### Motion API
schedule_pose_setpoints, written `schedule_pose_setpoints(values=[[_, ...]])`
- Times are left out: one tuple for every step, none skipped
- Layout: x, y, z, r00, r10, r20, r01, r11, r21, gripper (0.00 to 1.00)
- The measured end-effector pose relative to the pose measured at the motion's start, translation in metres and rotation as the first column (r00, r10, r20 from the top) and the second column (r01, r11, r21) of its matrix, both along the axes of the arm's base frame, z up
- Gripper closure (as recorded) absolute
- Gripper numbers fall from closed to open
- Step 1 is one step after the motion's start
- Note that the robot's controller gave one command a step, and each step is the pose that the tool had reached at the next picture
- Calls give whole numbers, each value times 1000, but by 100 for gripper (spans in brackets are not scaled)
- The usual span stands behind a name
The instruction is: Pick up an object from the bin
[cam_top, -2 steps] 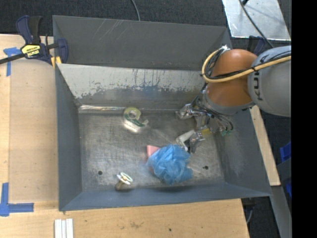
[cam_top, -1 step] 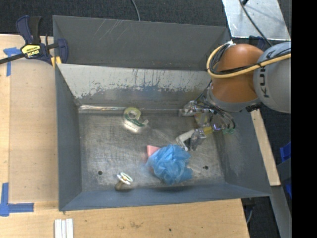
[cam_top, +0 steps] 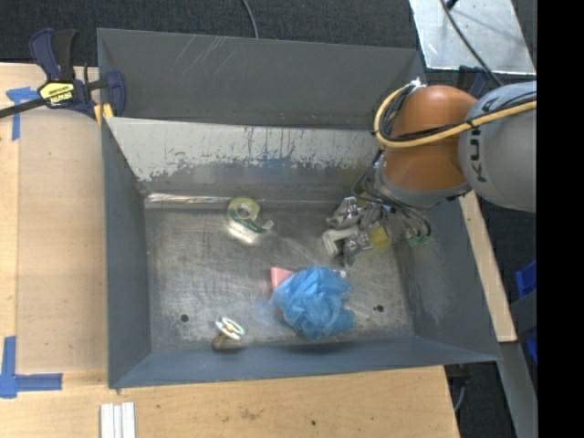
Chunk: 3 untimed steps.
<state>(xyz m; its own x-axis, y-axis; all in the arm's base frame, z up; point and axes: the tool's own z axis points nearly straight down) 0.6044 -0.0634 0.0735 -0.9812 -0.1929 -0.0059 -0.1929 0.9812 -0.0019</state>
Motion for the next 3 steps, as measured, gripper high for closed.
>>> schedule_pose_setpoints(values=[[0,0,0,1000,0,0,0,1000,0,100],[-1,0,4,1000,0,-1,0,1000,0,100],[0,0,12,1000,0,-1,0,1000,0,100]])
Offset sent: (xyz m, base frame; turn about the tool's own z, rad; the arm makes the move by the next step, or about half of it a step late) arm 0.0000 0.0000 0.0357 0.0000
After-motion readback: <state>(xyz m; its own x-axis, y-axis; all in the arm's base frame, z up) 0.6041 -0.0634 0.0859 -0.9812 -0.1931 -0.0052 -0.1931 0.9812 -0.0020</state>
